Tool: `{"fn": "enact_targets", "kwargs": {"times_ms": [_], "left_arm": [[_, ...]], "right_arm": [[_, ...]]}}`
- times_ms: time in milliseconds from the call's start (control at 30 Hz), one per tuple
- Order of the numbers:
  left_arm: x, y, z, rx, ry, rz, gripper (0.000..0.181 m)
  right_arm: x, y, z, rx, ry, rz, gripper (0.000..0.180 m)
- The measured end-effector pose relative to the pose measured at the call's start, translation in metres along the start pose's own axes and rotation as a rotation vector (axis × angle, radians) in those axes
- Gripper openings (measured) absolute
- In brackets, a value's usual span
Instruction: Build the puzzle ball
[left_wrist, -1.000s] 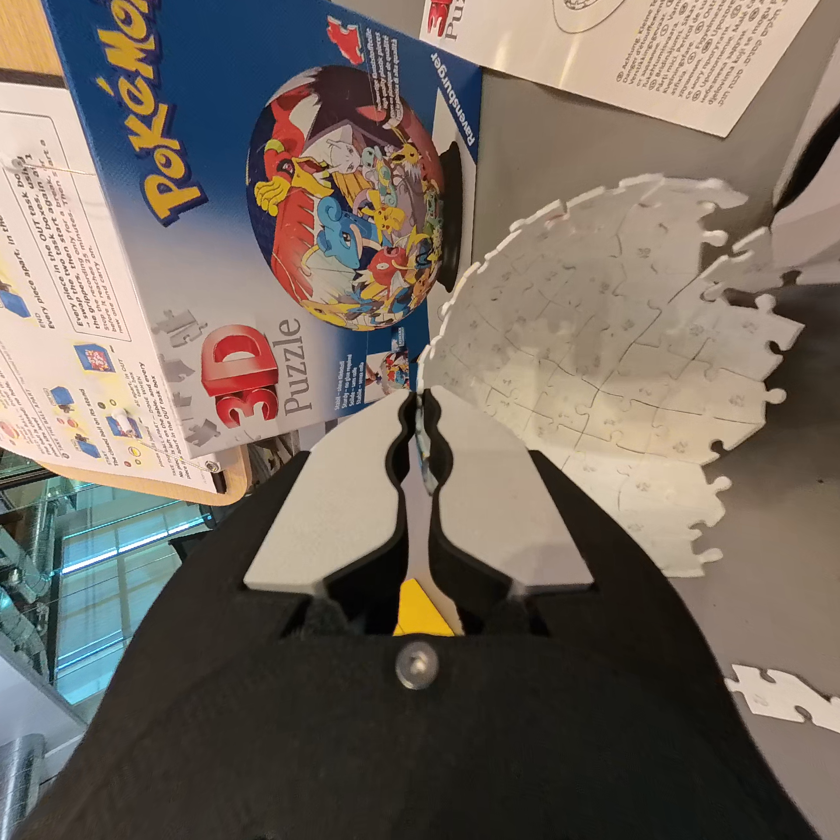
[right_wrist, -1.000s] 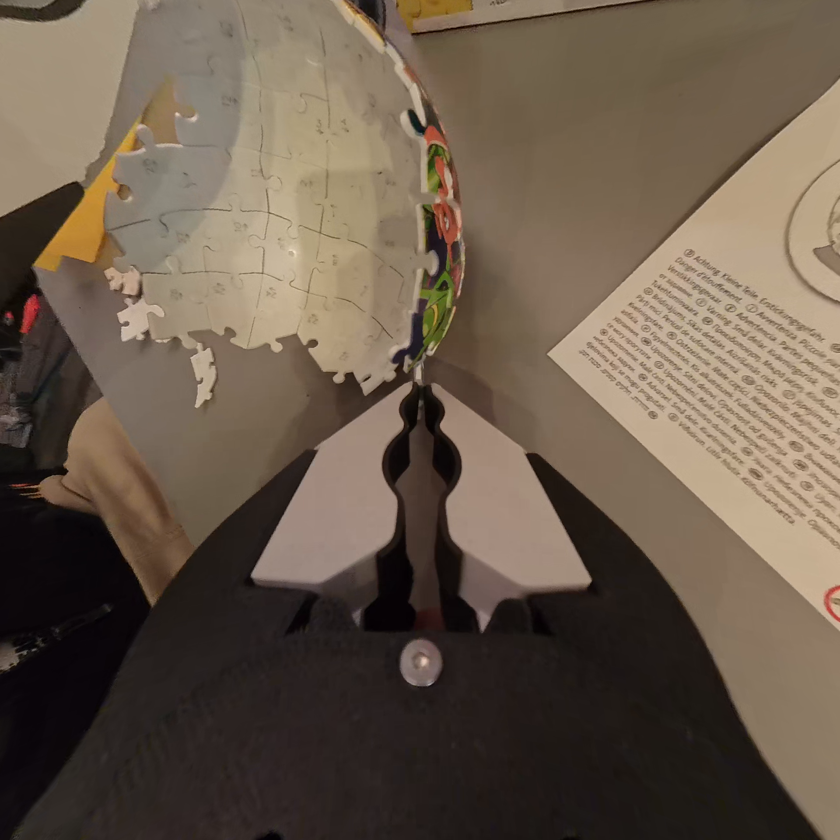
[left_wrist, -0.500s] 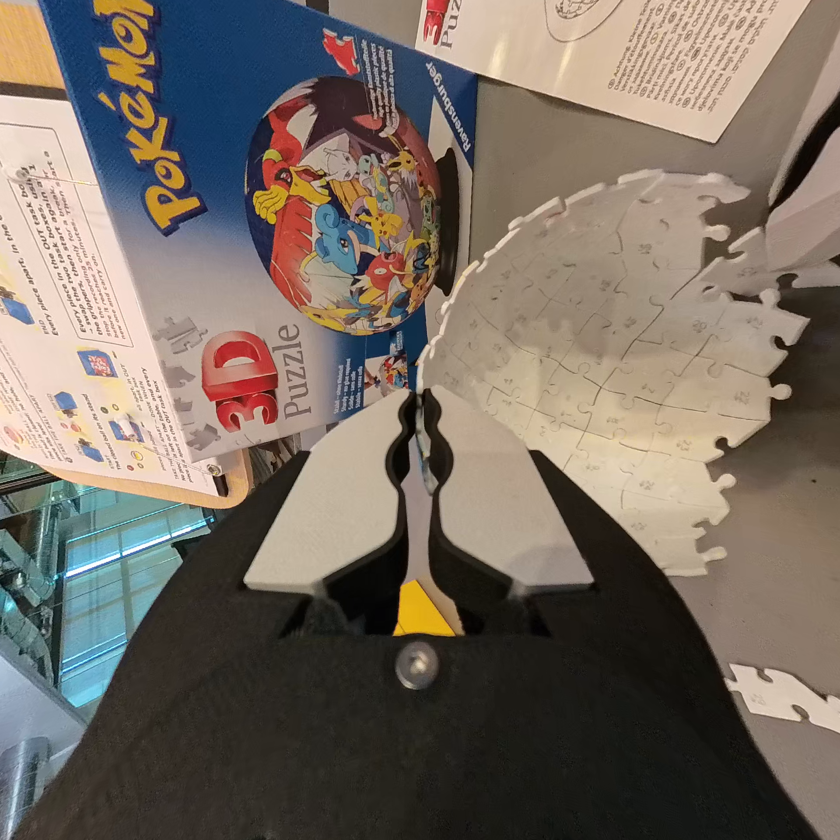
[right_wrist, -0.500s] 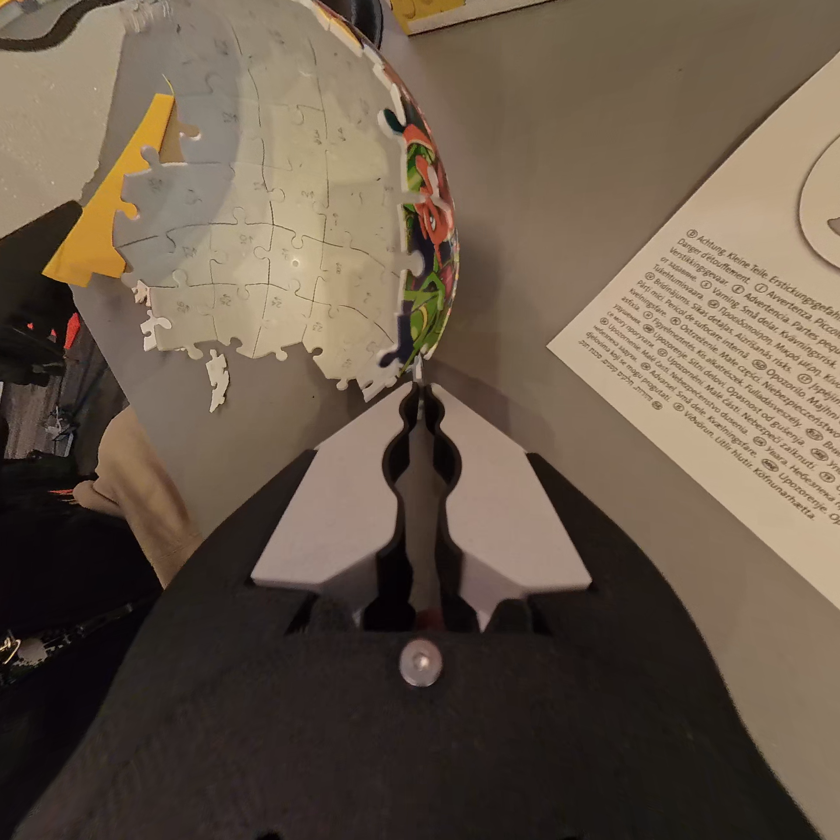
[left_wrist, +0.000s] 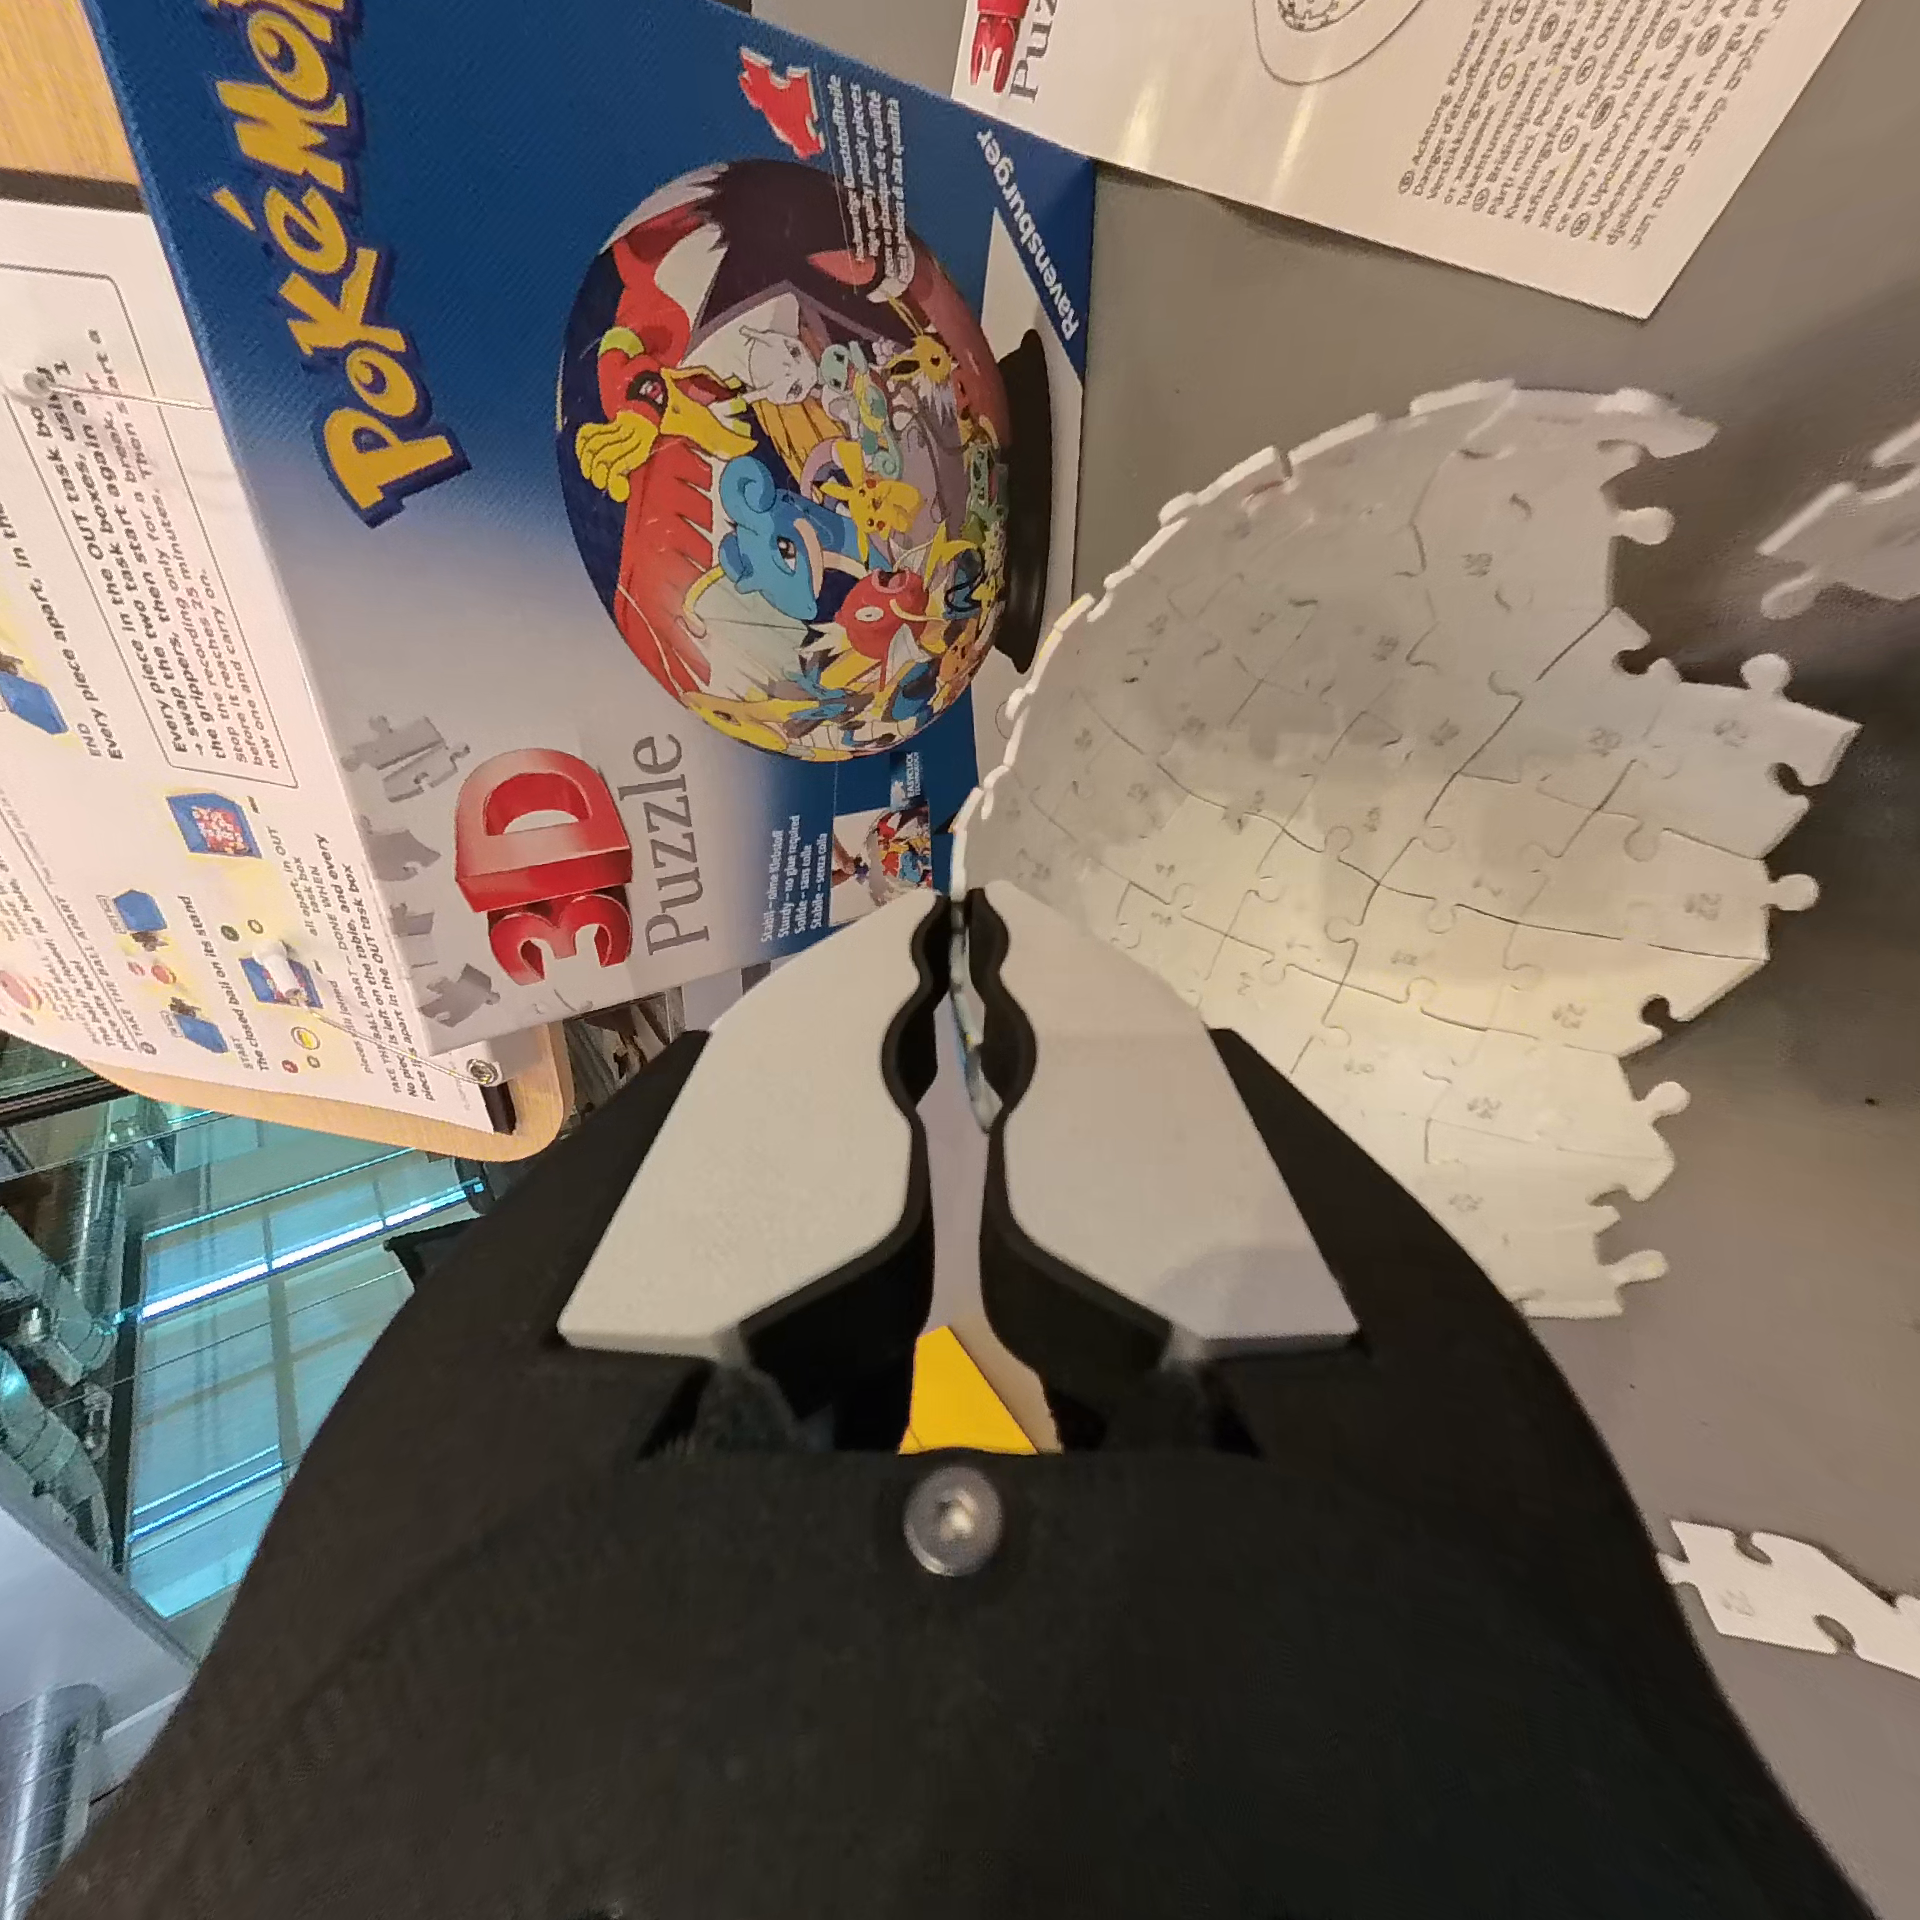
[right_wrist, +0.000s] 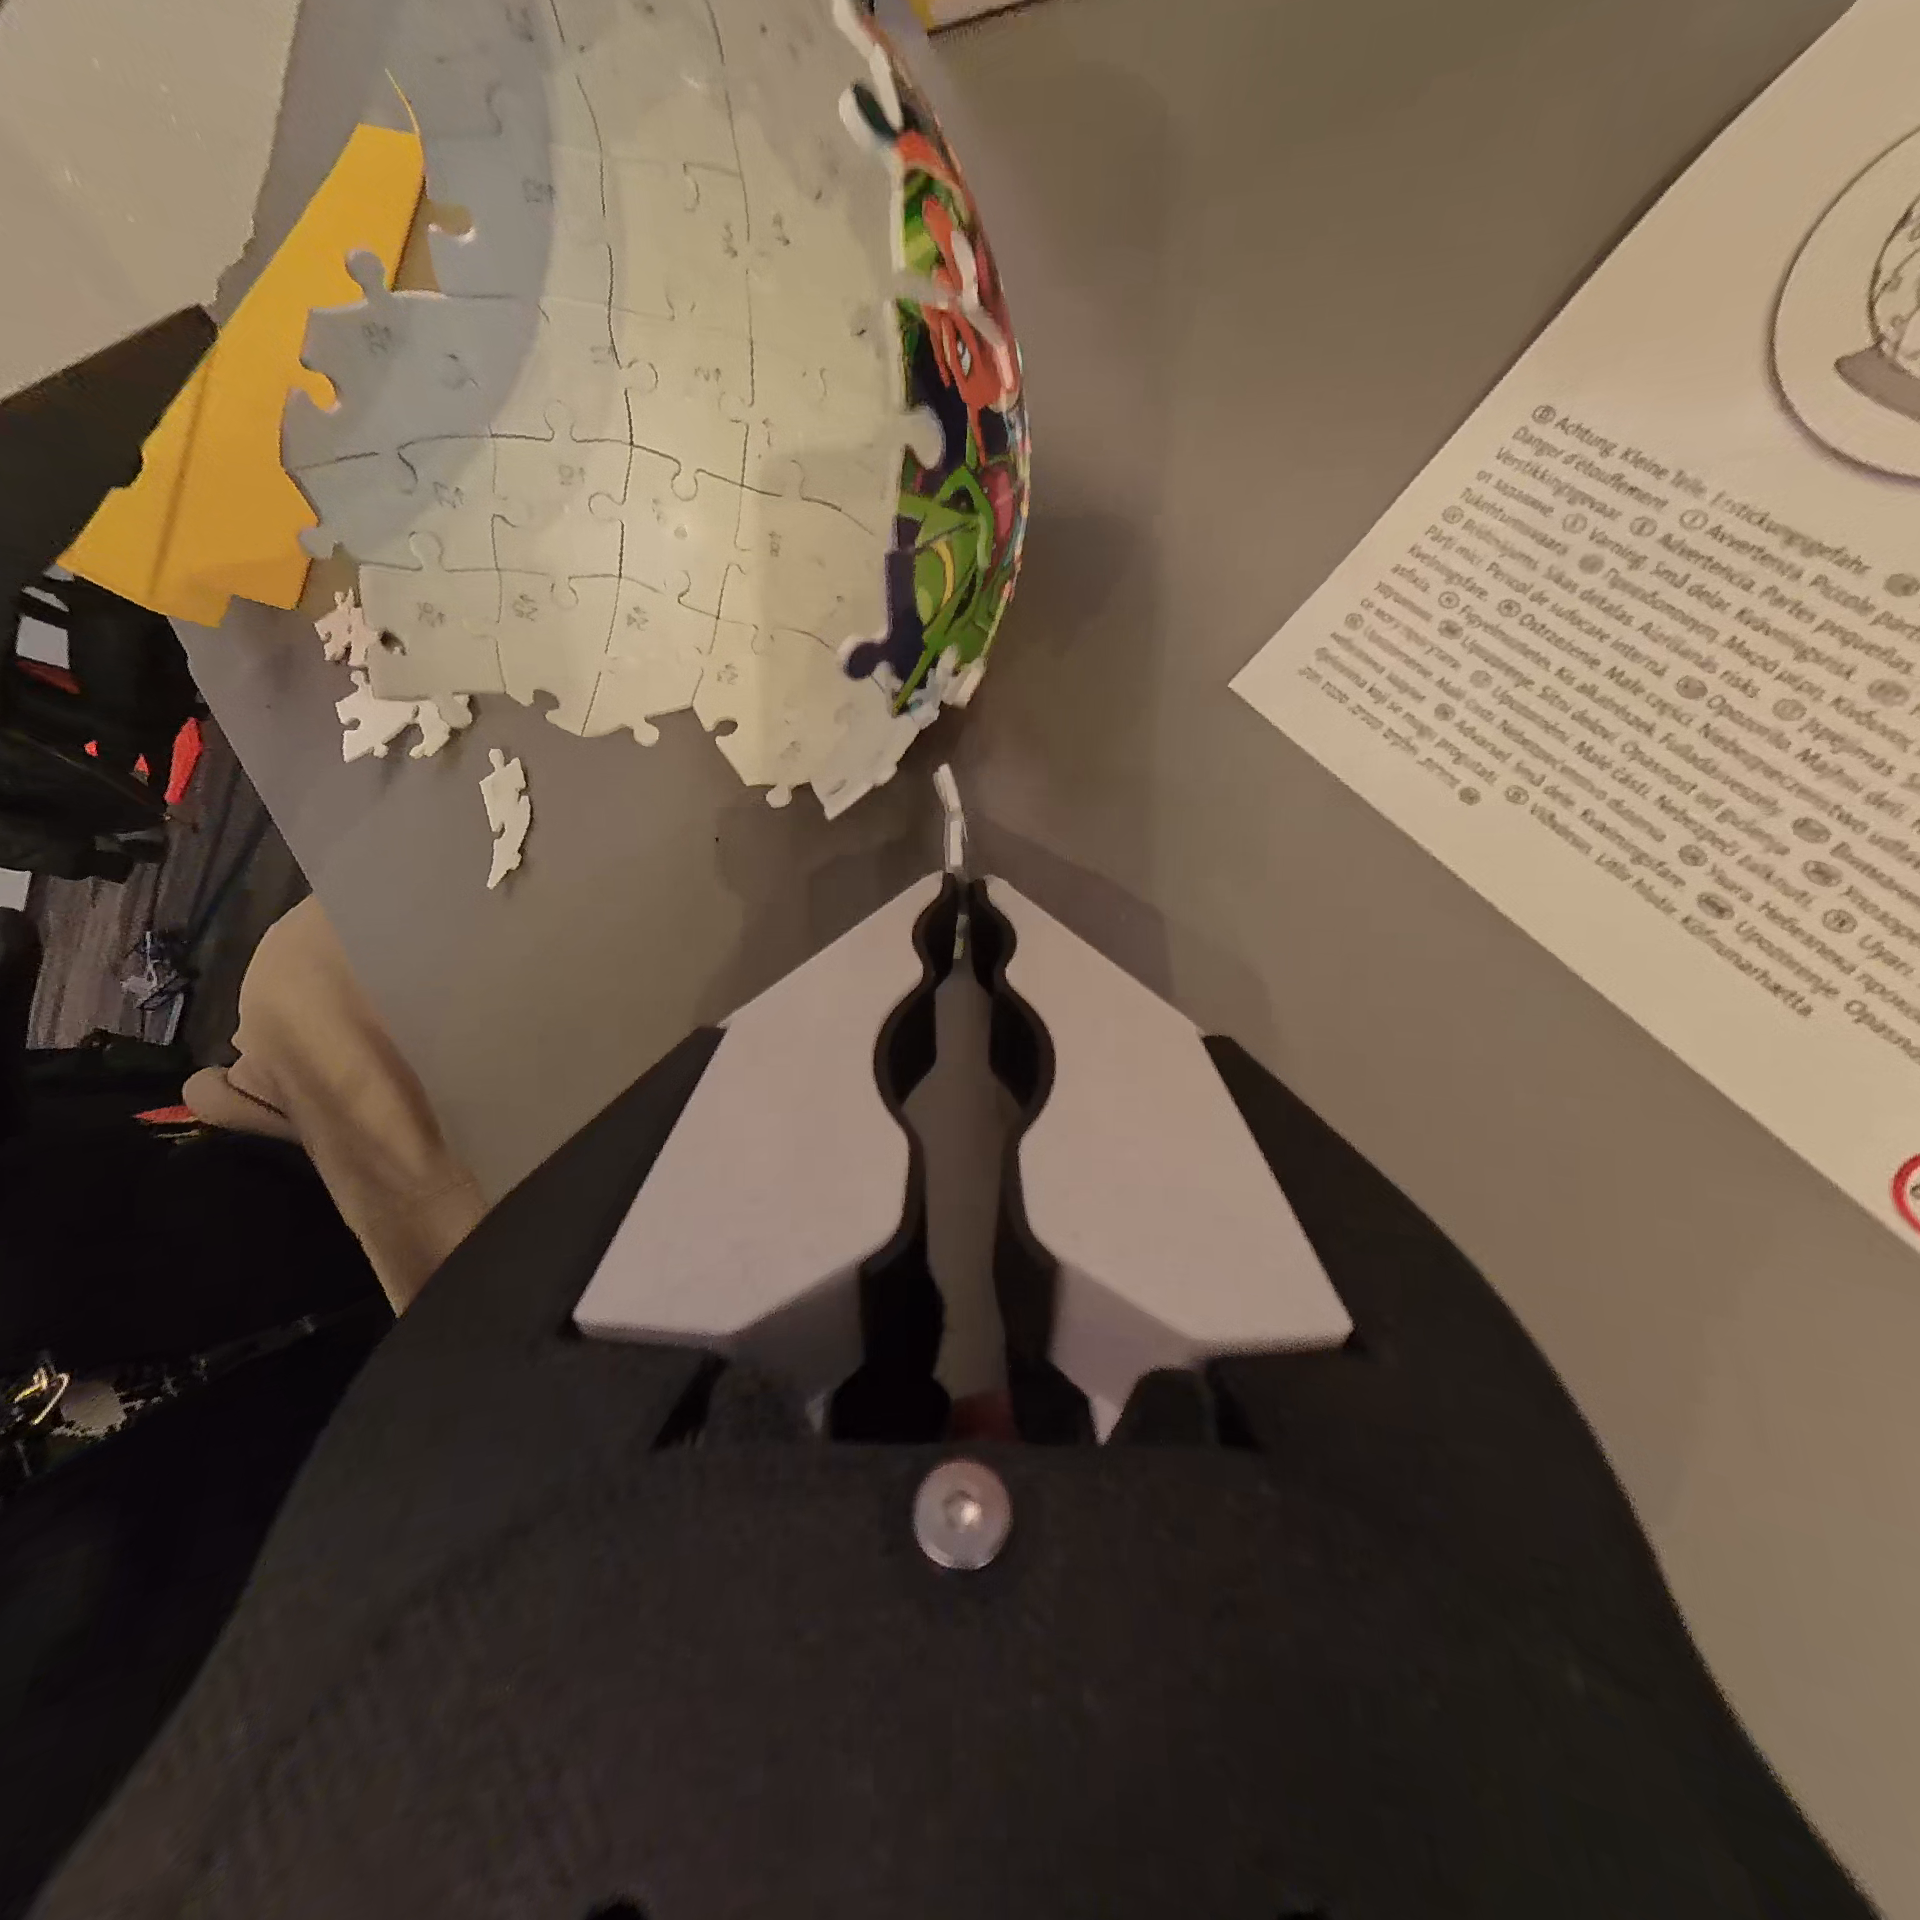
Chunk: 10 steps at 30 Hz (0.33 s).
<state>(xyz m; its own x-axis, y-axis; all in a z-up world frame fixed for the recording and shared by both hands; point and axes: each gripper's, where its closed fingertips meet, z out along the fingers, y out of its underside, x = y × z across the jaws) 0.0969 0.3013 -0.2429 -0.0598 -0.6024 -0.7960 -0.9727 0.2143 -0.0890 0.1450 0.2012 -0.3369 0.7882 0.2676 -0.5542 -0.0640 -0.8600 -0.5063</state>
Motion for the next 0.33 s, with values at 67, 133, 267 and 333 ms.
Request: {"fn": "enact_targets", "kwargs": {"times_ms": [67,133,267,333], "left_arm": [[0.0,0.0,0.0,0.001,0.001,-0.001,0.003],[0.0,0.0,-0.001,0.002,0.002,-0.004,0.003],[0.0,0.0,-0.001,0.005,0.002,-0.007,0.003],[0.0,-0.001,-0.001,0.007,0.003,-0.008,0.003]], "right_arm": [[0.002,0.003,-0.002,0.011,0.022,-0.001,0.005],[0.0,0.01,-0.003,-0.002,0.02,-0.007,0.014],[-0.005,0.019,-0.006,-0.024,0.029,-0.052,0.012],[-0.009,0.017,-0.009,-0.009,0.018,-0.084,0.014]]}}
